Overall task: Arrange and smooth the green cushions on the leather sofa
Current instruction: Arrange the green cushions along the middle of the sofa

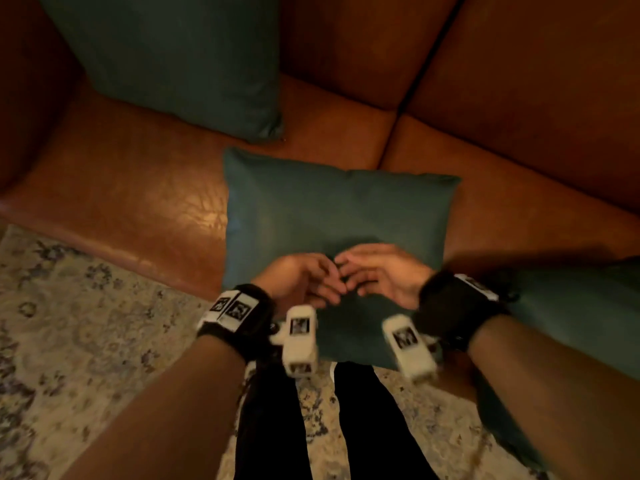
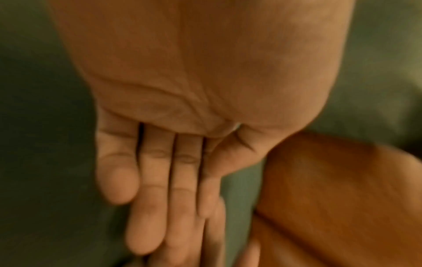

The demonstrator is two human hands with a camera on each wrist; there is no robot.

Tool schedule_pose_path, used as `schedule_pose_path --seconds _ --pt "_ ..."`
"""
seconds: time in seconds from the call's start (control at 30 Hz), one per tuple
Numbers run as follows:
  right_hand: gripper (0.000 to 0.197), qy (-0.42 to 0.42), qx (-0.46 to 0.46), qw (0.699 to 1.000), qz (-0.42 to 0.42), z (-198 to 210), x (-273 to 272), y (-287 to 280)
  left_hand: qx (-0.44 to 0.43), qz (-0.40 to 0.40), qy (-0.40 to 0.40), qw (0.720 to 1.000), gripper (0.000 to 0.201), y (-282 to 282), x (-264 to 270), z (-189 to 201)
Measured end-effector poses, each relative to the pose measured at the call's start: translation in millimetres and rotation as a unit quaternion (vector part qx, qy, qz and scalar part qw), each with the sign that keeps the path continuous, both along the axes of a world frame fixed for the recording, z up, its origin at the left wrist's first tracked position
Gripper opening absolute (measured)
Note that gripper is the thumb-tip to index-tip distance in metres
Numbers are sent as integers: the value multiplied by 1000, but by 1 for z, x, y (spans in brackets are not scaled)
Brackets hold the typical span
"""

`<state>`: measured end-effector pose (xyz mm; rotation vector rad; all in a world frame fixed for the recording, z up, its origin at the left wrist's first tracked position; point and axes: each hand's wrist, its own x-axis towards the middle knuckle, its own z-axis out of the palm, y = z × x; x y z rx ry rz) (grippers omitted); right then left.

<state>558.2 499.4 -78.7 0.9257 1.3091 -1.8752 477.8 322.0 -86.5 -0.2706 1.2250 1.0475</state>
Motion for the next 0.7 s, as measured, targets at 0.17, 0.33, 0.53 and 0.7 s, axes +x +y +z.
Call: schedule_pose_path --seconds 0.17,0.33,0.53,0.7 --pt "36 -111 -101 961 -234 -18 -7 59 -15 266 -64 962 35 -32 -46 -28" --pt "26 -66 -33 916 -394 -11 -8 109 24 438 -17 898 81 -76 -106 -30" --pt "31 -20 -202 913 -355 -20 -102 45 8 289 22 957 63 63 -116 -13" --pt "51 -71 -166 873 -454 -50 -76 96 -105 369 104 918 64 23 -166 -31"
